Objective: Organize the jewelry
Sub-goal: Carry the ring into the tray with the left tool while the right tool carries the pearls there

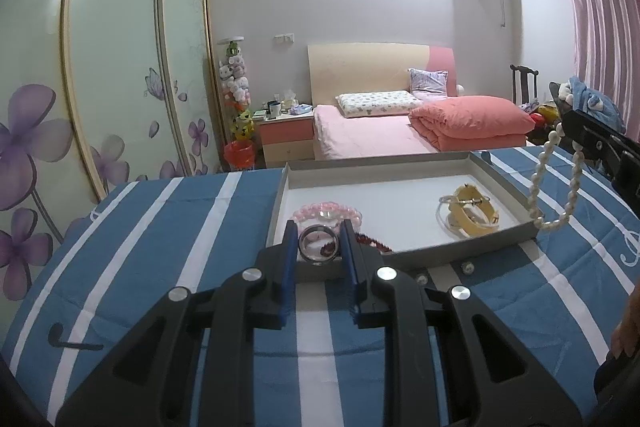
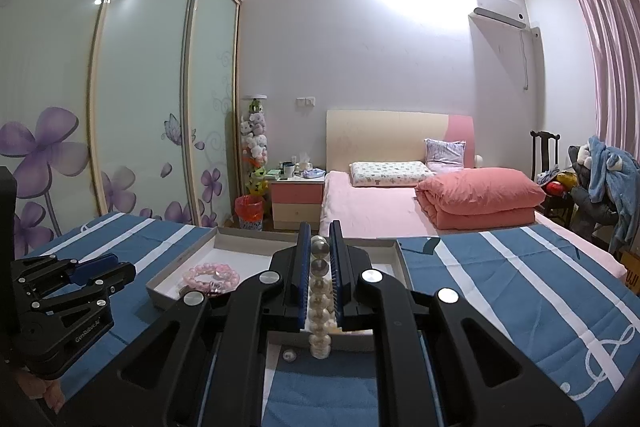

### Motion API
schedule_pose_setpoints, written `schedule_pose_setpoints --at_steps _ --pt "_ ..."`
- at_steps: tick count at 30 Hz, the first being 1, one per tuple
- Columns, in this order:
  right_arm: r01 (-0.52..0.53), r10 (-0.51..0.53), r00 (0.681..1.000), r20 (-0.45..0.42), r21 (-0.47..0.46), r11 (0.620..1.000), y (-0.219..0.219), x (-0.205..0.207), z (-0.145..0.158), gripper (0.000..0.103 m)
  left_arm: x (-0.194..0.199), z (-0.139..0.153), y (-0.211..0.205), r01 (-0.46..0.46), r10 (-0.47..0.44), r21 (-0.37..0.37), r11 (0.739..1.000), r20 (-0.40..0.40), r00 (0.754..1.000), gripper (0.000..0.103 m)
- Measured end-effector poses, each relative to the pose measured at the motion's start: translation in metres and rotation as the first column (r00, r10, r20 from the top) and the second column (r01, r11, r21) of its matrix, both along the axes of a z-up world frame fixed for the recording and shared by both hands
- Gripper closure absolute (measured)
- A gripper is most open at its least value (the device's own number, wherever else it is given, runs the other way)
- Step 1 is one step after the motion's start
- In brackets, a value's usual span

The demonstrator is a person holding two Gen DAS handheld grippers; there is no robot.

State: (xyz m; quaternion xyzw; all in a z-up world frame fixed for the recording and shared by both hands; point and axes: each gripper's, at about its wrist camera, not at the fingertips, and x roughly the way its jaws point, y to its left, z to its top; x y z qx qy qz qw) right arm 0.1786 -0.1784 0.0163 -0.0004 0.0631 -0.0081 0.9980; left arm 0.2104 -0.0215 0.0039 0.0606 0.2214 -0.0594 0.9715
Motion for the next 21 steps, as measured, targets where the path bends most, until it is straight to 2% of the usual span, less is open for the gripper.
schedule_pose_setpoints --at_steps 5,11,17,21 --pt "0.009 -0.009 1.0 0.023 0.003 1.0 -0.004 0.016 0.007 0.093 0.02 0.011 -0.001 -0.001 0.001 -0.017 1.0 0.023 1.0 0.081" --pt "-0.003 0.004 1.0 -0.004 0.028 1.0 -0.011 0.051 0.005 0.093 0.055 0.018 -0.009 0.021 -0.02 -0.048 0.999 0.02 1.0 0.081" --pt "-0.015 0.019 0.998 -0.057 0.071 0.997 -0.019 0.081 -0.004 0.093 0.089 0.008 -0.02 0.041 -0.042 -0.058 0.997 -0.005 0.999 0.081" --pt "-0.033 0.043 0.993 -0.105 0.094 0.995 -0.021 0.098 -0.013 0.093 0.108 -0.004 -0.026 0.053 -0.057 -0.077 0.996 -0.049 0.997 0.081"
